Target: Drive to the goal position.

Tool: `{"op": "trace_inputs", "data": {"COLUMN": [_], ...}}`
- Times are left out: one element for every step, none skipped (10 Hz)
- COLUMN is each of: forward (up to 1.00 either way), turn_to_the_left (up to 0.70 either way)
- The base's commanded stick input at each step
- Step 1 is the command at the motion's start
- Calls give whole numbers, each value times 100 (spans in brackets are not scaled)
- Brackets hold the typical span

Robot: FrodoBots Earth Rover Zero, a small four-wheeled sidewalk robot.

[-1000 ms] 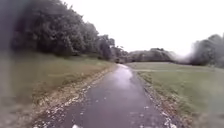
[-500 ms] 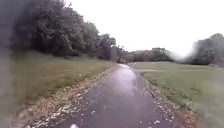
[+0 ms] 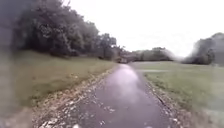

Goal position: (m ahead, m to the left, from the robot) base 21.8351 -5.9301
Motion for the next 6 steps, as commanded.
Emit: {"op": "trace_inputs", "data": {"forward": [70, 70, 70, 70, 70, 70], "turn_to_the_left": [-9, -2, 0, 0, 0, 0]}}
